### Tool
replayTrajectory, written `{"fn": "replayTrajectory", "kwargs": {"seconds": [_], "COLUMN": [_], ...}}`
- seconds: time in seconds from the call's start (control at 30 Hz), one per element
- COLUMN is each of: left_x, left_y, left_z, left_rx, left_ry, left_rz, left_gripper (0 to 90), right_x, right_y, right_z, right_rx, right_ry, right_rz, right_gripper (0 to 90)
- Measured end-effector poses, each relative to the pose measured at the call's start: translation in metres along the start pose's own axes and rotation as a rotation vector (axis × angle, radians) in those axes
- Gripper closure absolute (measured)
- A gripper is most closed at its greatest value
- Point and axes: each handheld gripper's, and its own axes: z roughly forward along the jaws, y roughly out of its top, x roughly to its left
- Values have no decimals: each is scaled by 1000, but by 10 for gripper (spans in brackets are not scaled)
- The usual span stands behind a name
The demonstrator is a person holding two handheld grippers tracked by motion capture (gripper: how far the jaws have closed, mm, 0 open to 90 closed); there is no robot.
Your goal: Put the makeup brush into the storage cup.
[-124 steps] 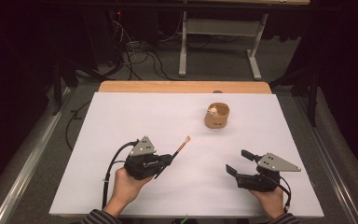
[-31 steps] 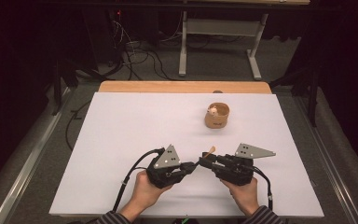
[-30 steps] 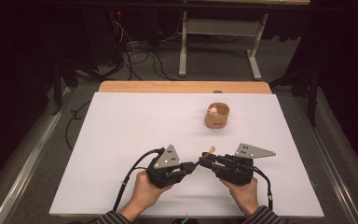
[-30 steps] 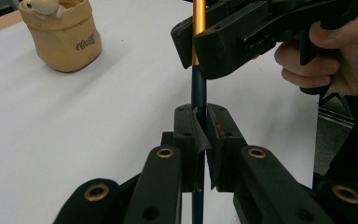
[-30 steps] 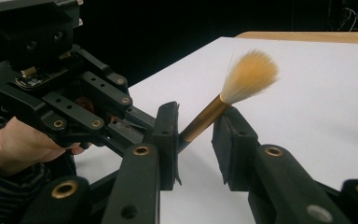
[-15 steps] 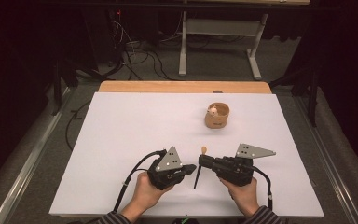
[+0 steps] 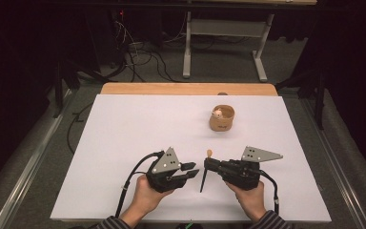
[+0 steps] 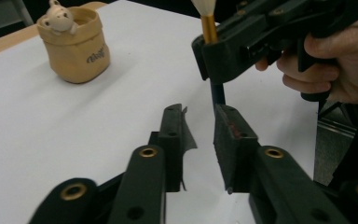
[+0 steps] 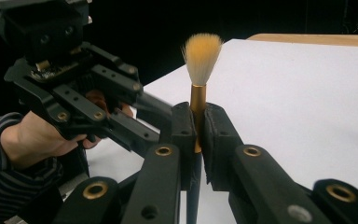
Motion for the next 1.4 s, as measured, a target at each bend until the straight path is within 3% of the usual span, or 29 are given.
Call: {"fn": "replayTrajectory", "kwargs": {"seconds": [0.17,0.4,0.57,0.8,0.97,1.03,1.23,1.4], "left_x": [5,11,19,30,38,44,55,58], "left_y": [0,-2,-3,-14,-29,-39,-55,-60], "left_z": [-9,-22,-39,-64,-80,-88,-98,-101], "left_rx": [-22,-43,-67,-93,-104,-126,-170,-183], "left_ry": [40,77,125,204,255,284,327,348], "left_rz": [-20,-37,-79,-119,-144,-172,-226,-238], "left_gripper": [561,463,417,381,363,357,351,344], "right_x": [1,1,0,0,0,-1,-1,-2], "right_y": [1,2,3,4,4,4,4,4], "right_z": [-1,-3,-4,-5,-4,-4,-4,-3], "right_rx": [8,15,18,19,32,36,45,53], "right_ry": [-10,-21,-25,-32,-40,-41,-51,-52], "right_rz": [-13,-24,-27,-27,-35,-35,-39,-39], "right_gripper": [862,862,862,862,862,862,862,862]}}
